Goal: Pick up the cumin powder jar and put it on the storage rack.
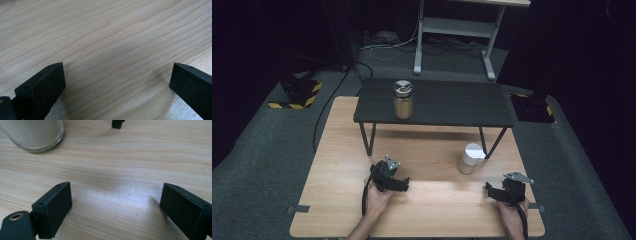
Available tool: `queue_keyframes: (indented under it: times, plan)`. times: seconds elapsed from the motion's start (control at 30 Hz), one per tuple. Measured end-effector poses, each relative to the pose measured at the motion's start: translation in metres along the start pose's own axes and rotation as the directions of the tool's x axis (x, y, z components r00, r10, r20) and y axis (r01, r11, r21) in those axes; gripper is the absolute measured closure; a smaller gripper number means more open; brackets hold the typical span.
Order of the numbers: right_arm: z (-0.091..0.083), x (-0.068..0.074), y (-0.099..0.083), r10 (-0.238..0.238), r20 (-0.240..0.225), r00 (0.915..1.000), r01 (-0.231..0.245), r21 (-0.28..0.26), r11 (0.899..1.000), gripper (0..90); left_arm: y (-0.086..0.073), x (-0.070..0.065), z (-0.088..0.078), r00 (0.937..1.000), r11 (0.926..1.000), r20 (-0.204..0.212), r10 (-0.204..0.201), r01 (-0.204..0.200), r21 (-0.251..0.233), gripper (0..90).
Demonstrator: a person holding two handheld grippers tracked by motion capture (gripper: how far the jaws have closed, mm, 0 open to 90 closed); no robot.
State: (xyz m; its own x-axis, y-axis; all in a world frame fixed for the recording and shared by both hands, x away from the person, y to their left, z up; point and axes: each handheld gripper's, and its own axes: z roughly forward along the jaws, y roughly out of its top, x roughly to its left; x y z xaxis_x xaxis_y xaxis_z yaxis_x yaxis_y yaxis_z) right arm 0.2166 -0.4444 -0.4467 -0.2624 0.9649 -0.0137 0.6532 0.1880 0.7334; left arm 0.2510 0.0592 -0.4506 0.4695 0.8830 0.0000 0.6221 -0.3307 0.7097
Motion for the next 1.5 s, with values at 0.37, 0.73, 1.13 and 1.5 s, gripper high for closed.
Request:
queue_keyframes:
  times: [0.37, 0.73, 1.13, 1.5]
  plan:
    - [0.0000, 0.0001, 0.0000, 0.001, 0.000, 1.0000, -0.001, 0.000, 1.000, 10.1, -0.0021, 0.0001, 0.0002, 1.0000, 1.0000, 0.001, -0.003, 0.003, -0.009, 0.3]
    - [0.0000, 0.0000, -0.0001, 0.000, 0.000, 1.0000, 0.000, 0.000, 1.000, 10.1, -0.0022, -0.0001, 0.0002, 1.0000, 1.0000, 0.001, -0.003, 0.003, -0.009, 0.2]
    - [0.0000, -0.0001, -0.0003, -0.005, -0.002, 1.0000, 0.005, -0.002, 1.000, 10.4, -0.0017, 0.0000, 0.0000, 1.0000, 1.0000, 0.000, 0.000, 0.000, -0.007, 0.2]
    - [0.0004, -0.0001, 0.0000, -0.007, -0.003, 1.0000, 0.007, -0.001, 1.000, 10.4, -0.0023, -0.0002, 0.0002, 1.0000, 1.0000, 0.000, -0.003, 0.003, -0.009, 0.2]
